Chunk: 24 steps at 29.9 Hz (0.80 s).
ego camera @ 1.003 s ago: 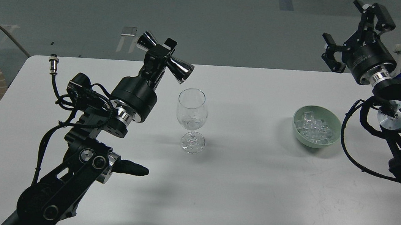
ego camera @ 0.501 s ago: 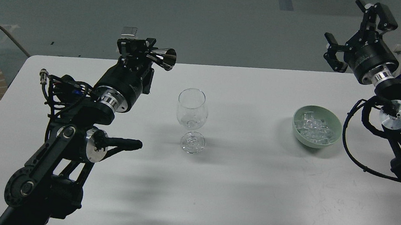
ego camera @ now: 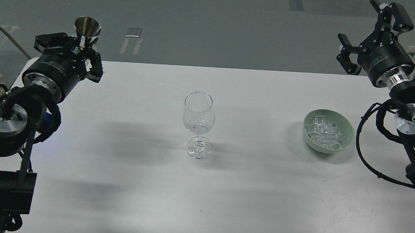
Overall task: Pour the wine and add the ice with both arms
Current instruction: 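Turn the jigger upright and move it back with the left gripper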
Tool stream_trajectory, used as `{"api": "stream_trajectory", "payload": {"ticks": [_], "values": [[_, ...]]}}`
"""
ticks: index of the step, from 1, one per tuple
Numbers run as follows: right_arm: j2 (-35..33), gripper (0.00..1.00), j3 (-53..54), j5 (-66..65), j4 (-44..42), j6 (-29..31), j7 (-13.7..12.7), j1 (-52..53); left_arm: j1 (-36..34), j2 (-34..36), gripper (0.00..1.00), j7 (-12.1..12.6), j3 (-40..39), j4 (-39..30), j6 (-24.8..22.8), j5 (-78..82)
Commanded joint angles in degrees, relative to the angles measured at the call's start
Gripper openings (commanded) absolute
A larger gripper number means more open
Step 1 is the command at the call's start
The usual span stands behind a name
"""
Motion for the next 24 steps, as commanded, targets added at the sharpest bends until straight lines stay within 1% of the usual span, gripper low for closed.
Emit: {"api": "stream_trajectory", "payload": {"ticks": [1,5,8,9,10,13,15,17,19,24], "values": [[0.6,1.00,-0.1,0.0,0.0,-0.6,0.0,0.3,2.7,-0.3,0.00,-0.6,-4.4,1.5,-0.2,-4.5],[0.5,1.00,-0.1,0.0,0.0,-0.6,0.0,0.2,4.7,-0.8,0.00,-1.3,-7.0,4.5,-0.7,-6.1],[0.5,1.00,-0.2,0.0,0.1,-0.7,0.0,0.2,6.8,-1.1,0.00,-1.9,-7.4,6.5,-3.0,-6.4],[0.6,1.00,-0.2,0.0,0.1,-0.7,0.0,0.2,7.2,-1.2,0.00,-2.4,-7.6,6.7,-3.6,-6.9],[0.6,1.00,-0.3,0.0,0.0,-0.7,0.0,0.2,7.6,-1.7,0.00,-3.4,-8.1,7.3,-5.0,-8.0],[0.9,1.00,-0.4,-0.1,0.0,-0.7,0.0,0.2,7.8,-3.4,0.00,-5.4,-8.3,9.5,-7.0,-9.6],[1.1,1.00,-0.4,-0.2,0.0,-1.0,0.0,0.2,7.8,-4.1,0.00,-6.1,-8.0,11.0,-7.4,-9.6],[1.1,1.00,-0.5,-0.2,0.0,-1.1,0.0,0.2,7.8,-4.6,0.00,-6.5,-7.9,11.9,-7.7,-9.6],[1.1,1.00,-0.5,-0.2,0.0,-1.1,0.0,0.1,7.7,-5.3,0.00,-6.9,-7.7,14.2,-8.7,-9.3],[0.7,1.00,-0.5,-0.2,0.0,-1.1,-0.1,0.1,7.7,-6.1,0.00,-7.0,-7.7,16.6,-9.8,-9.1]]}}
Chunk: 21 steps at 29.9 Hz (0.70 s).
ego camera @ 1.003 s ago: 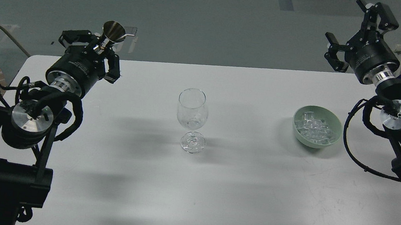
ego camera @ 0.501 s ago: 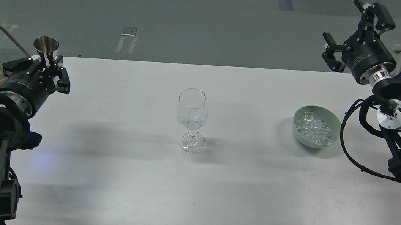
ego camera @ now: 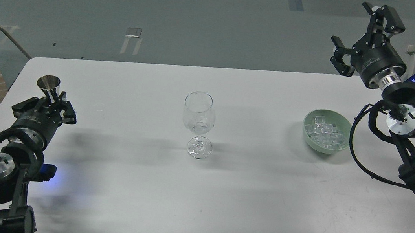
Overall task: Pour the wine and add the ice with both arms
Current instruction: 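Turn the jigger upright and move it back with the left gripper, then lower the jigger onto the table and open the left gripper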
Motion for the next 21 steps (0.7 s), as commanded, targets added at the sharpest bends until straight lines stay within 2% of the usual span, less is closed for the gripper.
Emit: {"api": "stream_trajectory", "payload": {"ticks": [1,14,21], "values": [[-0.3,1.00,0.0,0.0,0.0,0.0,0.0,0.0,-0.1,-0.4,0.00,-0.4,0.0,1.9,-1.0,0.1],[-0.1,1.00,-0.2,-0.1,0.0,0.0,0.0,-0.2,-0.4,-0.4,0.01,-2.2,0.0,5.9,-5.7,0.6],[-0.1,1.00,-0.1,-0.1,0.0,0.0,0.0,-1.0,-1.1,-0.4,0.14,-2.2,0.1,6.7,-5.9,1.7]]}}
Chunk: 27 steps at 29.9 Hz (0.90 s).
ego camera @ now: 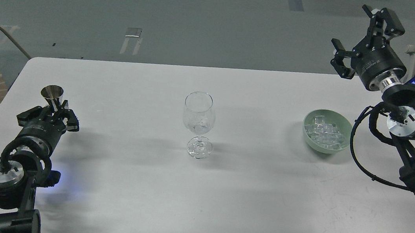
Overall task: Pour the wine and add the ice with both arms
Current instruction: 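Lower the jigger onto the table and open the left gripper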
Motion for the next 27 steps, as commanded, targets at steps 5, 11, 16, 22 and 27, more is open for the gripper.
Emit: {"api": "stream_trajectory", "payload": {"ticks": [5,11,16,22,27], "values": [[0.1,1.00,0.1,0.0,0.1,0.0,0.0,-0.7,-0.2,0.0,0.27,0.0,0.0,0.9,0.0,0.2],[0.1,1.00,0.1,0.0,0.1,0.0,0.0,-0.7,0.2,0.0,0.35,0.0,0.0,1.1,-0.1,0.2],[0.2,1.00,0.1,0.0,0.1,0.0,0.0,-0.7,0.1,0.0,0.35,-0.1,0.0,1.7,0.0,0.4],[0.2,1.00,0.1,0.0,0.1,0.0,0.0,-0.7,0.1,0.0,0.36,-0.1,0.0,2.0,0.0,0.4],[0.1,1.00,0.1,0.0,0.1,0.0,0.0,-0.7,0.0,0.0,0.46,0.1,0.2,2.0,0.0,0.5]]}}
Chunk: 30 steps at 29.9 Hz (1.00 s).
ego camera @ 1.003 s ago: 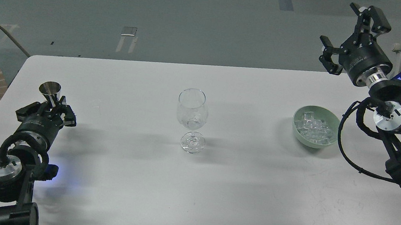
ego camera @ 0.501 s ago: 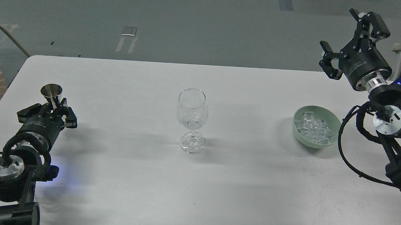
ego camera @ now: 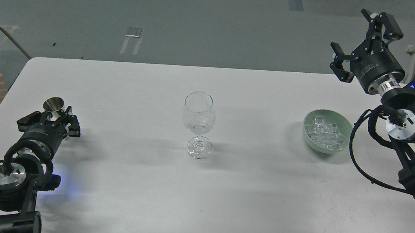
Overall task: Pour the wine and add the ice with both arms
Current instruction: 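Lower the jigger onto the table and open the left gripper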
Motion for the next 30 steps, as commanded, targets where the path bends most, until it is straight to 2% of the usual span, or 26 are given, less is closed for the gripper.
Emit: {"api": "stream_trajectory", "payload": {"ticks": [1,7,10,11,14,15,30], "values": [[-0.1,1.00,0.0,0.0,0.0,0.0,0.0,0.0,0.0,0.0,0.47,0.1,0.1,0.0,0.0,0.2],[0.0,1.00,0.0,0.0,0.0,0.0,0.0,0.0,-0.3,0.0,0.48,0.1,0.1,1.0,0.1,1.3],[0.0,1.00,0.0,0.0,0.0,0.0,0.0,0.0,-0.4,0.0,0.52,0.1,0.1,1.0,0.1,1.3],[0.0,1.00,0.0,0.0,0.0,0.0,0.0,0.0,-0.4,0.0,0.58,0.1,0.1,1.0,0.2,1.3],[-0.1,1.00,0.0,0.0,0.0,0.0,0.0,0.0,-0.4,0.0,0.94,0.0,0.1,1.0,0.5,1.3],[0.0,1.00,0.1,0.0,0.0,0.0,0.0,0.0,-0.2,0.0,0.97,0.0,0.2,1.0,0.4,1.3],[-0.1,1.00,0.1,0.0,0.0,0.0,0.0,0.0,3.5,0.0,0.98,1.3,1.1,-2.2,0.1,1.2]]}}
